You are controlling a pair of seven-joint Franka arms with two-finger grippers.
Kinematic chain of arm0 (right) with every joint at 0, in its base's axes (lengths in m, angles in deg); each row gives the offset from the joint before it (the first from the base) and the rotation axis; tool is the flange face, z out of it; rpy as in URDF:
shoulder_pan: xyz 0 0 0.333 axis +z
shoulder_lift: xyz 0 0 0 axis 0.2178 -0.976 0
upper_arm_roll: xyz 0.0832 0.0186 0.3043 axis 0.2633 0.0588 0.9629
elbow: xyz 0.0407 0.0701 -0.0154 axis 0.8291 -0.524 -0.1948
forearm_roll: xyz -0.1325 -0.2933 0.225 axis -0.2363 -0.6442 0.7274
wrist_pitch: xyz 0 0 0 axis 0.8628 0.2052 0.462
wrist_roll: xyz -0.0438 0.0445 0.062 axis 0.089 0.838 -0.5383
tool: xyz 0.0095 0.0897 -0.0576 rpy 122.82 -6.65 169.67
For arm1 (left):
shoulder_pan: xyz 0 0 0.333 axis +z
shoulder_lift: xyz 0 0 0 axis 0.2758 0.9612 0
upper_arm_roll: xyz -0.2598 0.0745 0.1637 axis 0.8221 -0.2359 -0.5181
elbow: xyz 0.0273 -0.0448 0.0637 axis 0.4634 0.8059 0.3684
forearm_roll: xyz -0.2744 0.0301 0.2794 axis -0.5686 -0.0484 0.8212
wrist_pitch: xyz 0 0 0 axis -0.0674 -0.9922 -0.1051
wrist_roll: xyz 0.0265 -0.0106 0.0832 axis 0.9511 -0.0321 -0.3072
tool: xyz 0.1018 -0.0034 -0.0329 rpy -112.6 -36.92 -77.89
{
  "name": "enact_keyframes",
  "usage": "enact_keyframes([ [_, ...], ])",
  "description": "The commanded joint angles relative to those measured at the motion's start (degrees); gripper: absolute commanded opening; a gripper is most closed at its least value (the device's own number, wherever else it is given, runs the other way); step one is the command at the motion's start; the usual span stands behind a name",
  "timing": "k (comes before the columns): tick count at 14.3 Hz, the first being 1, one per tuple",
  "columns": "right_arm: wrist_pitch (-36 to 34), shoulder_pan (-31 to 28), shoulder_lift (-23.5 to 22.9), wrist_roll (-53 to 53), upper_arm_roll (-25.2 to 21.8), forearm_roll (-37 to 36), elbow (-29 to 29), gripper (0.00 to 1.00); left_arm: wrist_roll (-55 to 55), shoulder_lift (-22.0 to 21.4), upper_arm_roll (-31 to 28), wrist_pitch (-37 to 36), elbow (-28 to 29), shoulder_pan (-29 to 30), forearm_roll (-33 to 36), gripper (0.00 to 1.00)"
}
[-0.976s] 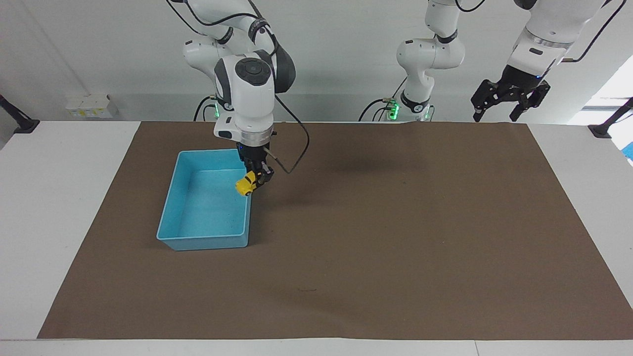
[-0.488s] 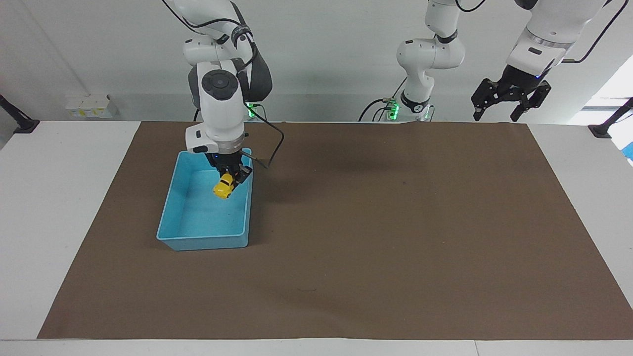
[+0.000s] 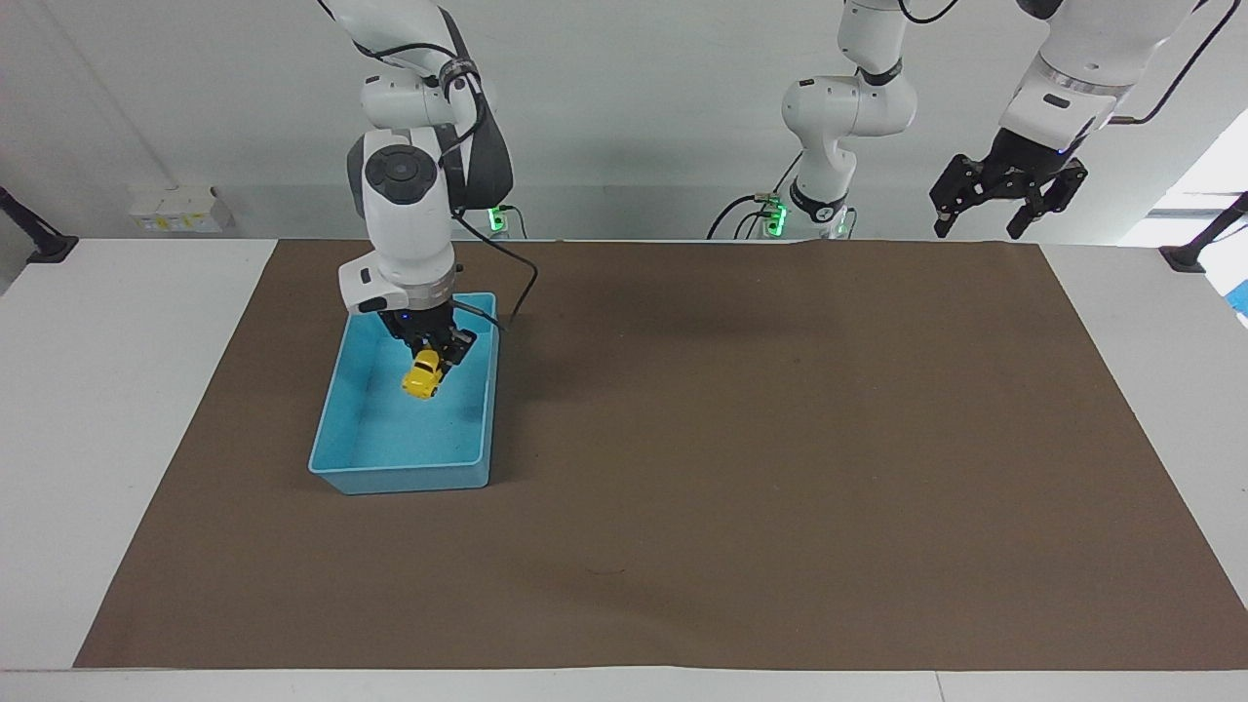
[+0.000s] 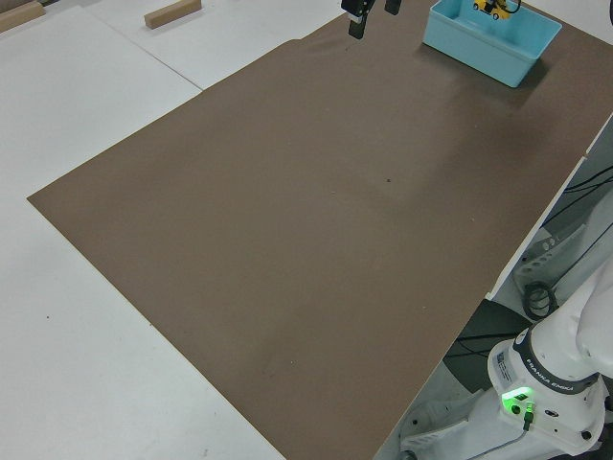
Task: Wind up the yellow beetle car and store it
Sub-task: 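Lift the car into the blue bin and lower it with the right gripper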
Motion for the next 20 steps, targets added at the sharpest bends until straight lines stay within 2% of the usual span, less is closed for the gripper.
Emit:
enact_keyframes([
  [1,7.47,-2.20,5.44,-11.27,0.22,6.45,-9.18,0.00,0.92,-0.71,0.35,-1.37,0.09,0.85,0.25,1.00],
  [4,13.27,-1.94,5.27,-14.72,0.22,7.17,-13.31,0.00,1.10,-0.71,0.09,-1.02,-0.17,1.28,0.42,1.00],
  [8,14.34,-2.29,4.92,-17.63,0.13,7.17,-16.13,0.00,1.10,-0.79,0.09,-1.19,-0.17,1.29,0.42,1.00],
  [12,21.10,-2.81,4.75,-18.68,0.13,7.17,-22.45,0.00,1.10,-0.80,0.09,-1.19,-0.17,1.37,0.42,1.00],
  [15,20.23,-3.60,4.75,-22.19,0.13,7.17,-22.55,0.00,1.10,-0.79,0.09,-1.19,-0.17,1.37,0.42,1.00],
  [18,17.78,-3.87,5.27,-23.43,0.13,7.17,-22.64,0.10,1.10,-0.80,0.09,-1.19,-0.17,1.37,0.42,1.00],
  [19,17.07,-3.78,5.27,-23.08,0.13,7.17,-22.64,0.33,1.10,-0.80,0.09,-1.19,-0.17,1.37,0.42,1.00],
  [20,16.98,-3.78,5.10,-22.82,0.13,7.08,-22.47,0.96,1.10,-0.80,0.09,-1.19,-0.17,1.37,0.42,1.00],
])
